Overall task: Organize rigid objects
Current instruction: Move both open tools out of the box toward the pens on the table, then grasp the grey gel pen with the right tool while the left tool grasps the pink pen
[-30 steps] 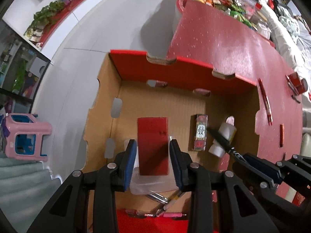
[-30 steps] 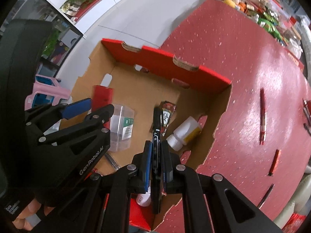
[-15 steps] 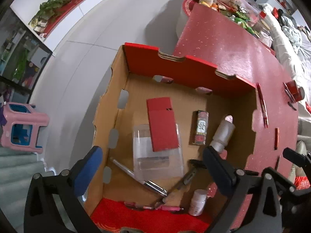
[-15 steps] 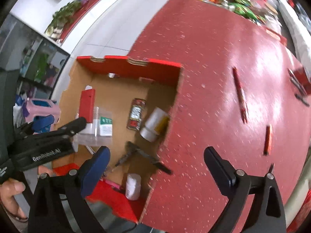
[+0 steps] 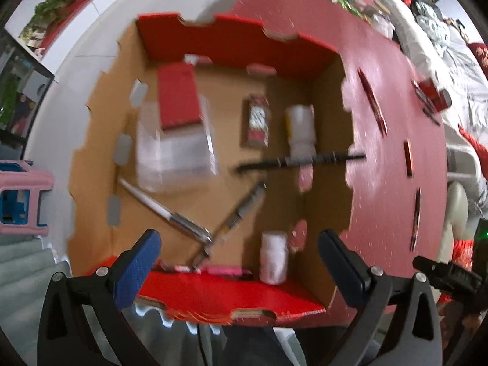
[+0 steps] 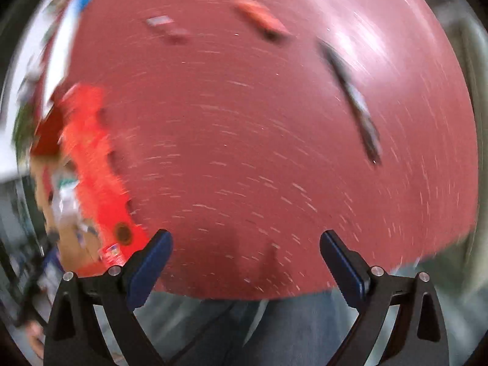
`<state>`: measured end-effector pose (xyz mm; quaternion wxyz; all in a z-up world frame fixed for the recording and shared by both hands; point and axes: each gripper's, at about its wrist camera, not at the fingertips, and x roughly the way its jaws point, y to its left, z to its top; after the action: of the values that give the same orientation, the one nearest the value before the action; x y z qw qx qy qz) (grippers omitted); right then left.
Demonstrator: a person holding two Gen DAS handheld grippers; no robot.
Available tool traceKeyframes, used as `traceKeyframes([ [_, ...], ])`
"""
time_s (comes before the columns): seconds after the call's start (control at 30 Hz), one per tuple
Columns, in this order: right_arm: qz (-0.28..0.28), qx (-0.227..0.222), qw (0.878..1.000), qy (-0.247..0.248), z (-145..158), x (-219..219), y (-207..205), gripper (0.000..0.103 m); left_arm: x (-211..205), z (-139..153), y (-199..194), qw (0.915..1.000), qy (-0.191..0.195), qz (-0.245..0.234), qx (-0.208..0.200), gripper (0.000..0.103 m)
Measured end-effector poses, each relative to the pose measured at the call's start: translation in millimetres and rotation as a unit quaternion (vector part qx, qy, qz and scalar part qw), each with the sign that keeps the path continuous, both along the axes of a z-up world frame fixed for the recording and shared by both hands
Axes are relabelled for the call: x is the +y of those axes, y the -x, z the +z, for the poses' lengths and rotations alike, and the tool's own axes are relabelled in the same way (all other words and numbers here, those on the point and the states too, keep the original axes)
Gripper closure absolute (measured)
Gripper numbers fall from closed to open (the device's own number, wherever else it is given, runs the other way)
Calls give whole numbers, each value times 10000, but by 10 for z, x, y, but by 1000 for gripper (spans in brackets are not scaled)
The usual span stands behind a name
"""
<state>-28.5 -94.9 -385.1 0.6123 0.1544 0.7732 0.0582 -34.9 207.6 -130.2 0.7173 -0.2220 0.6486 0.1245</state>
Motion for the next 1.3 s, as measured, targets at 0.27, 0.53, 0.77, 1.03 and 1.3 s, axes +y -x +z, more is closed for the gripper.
traceKeyframes([
  [0.27, -1072, 497, 9930, -40, -336, -617, 185, 5, -290, 3, -82, 9994, 345, 72, 7, 0],
  [0.53, -1281, 92, 9917, 90, -296, -1094, 145, 5, -463, 217, -196, 9987, 172, 371, -309, 0],
  [0.77, -1927, -205, 9800, 457, -305, -1869, 66, 5, -609, 320, -428, 9970, 349, 612, -324, 0],
  [1.03, -222, -695, 9949, 703, -344, -1532, -266, 5, -1377, 305, -1035, 9958, 791, 341, -303, 0],
  [1.3, 1558, -1270, 9751, 933, -413, -731, -691, 5, -1773, -225, -2153, 9995, 68, 168, -242, 0],
])
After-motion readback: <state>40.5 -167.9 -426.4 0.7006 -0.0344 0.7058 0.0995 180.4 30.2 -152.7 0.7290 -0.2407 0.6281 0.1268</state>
